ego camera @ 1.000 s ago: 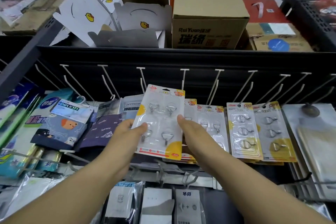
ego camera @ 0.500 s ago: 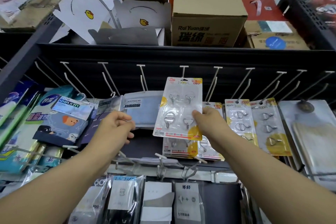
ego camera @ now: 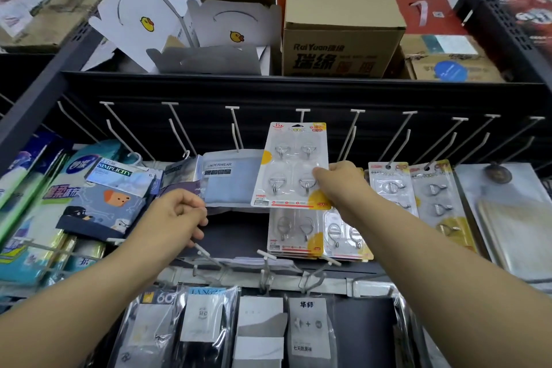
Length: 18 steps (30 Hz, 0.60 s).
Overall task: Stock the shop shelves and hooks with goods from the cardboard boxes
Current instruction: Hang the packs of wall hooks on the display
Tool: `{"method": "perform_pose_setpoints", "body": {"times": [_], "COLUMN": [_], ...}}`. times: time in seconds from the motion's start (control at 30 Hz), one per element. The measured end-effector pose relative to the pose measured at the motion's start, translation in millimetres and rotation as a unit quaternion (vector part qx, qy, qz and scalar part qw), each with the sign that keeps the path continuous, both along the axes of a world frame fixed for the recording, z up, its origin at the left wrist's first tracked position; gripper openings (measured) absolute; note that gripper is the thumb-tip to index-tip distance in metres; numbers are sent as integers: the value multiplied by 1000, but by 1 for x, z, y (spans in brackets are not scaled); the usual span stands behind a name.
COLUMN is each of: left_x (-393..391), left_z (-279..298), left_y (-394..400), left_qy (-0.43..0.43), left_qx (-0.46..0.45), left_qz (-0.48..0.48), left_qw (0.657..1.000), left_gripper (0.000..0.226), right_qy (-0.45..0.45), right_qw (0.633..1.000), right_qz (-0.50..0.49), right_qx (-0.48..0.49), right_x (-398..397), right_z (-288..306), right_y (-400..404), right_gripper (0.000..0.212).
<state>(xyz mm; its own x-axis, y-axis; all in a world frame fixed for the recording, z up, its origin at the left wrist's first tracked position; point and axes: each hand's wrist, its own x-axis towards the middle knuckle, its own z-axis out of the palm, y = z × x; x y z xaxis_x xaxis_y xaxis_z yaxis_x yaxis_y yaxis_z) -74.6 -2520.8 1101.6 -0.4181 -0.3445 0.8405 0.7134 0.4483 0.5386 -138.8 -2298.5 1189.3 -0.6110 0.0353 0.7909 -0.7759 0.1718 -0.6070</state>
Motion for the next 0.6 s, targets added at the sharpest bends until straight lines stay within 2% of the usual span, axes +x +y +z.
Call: {"method": "perform_pose_setpoints", "body": {"times": [0.33, 0.43, 0.6], "left_x": [4, 6, 8], "left_z": [-4, -6, -5], "left_y": [-10, -12, -9], "left_qy": [-7, -10, -14], "left_qx": [9, 17, 23], "left_qz": [-7, -10, -13], "left_qw": [1000, 1000, 1000], "left_gripper": [14, 14, 13], "right_qy": [-8, -29, -64], "right_qw": [1000, 999, 997], "right_qz": [-8, -17, -49], "right_qx": [-14, -18, 4], "right_x": [-15, -26, -48], "right_z": [0, -2, -4], "right_y": [-6, -5, -4], "right_gripper": [21, 27, 24]}}
